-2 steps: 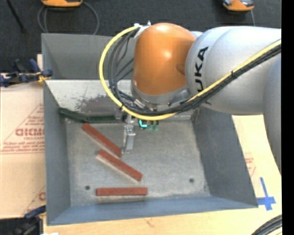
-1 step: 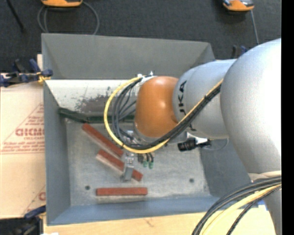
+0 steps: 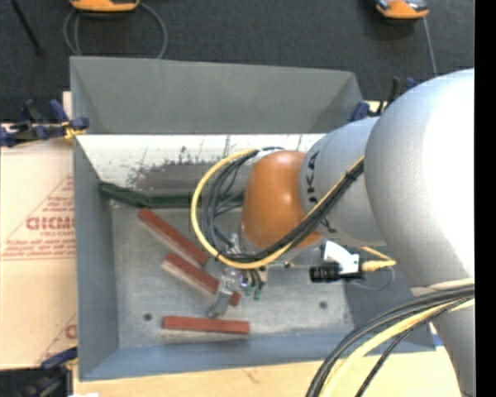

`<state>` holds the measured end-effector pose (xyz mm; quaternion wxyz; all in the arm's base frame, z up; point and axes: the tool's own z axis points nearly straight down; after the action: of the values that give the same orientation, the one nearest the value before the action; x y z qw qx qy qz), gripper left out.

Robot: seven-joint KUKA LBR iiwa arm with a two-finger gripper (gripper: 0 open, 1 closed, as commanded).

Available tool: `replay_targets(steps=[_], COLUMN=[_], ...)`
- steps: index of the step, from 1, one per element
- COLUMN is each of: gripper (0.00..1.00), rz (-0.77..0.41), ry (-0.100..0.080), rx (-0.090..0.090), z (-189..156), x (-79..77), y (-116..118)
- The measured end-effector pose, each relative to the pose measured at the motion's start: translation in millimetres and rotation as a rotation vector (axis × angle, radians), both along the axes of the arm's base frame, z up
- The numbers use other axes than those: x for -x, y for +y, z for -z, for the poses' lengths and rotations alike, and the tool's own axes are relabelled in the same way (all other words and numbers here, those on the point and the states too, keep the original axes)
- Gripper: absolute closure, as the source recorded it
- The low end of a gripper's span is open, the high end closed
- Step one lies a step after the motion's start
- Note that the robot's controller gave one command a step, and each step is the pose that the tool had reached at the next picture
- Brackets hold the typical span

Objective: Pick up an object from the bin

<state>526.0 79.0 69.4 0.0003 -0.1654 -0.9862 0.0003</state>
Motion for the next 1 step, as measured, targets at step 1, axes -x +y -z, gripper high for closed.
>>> replay_targets(steps=[1], gripper=[1.00], rz=[0.002], ry=[-0.004], rx=[-0.001], z=[-1.4], x=[-1.2], y=[0.6])
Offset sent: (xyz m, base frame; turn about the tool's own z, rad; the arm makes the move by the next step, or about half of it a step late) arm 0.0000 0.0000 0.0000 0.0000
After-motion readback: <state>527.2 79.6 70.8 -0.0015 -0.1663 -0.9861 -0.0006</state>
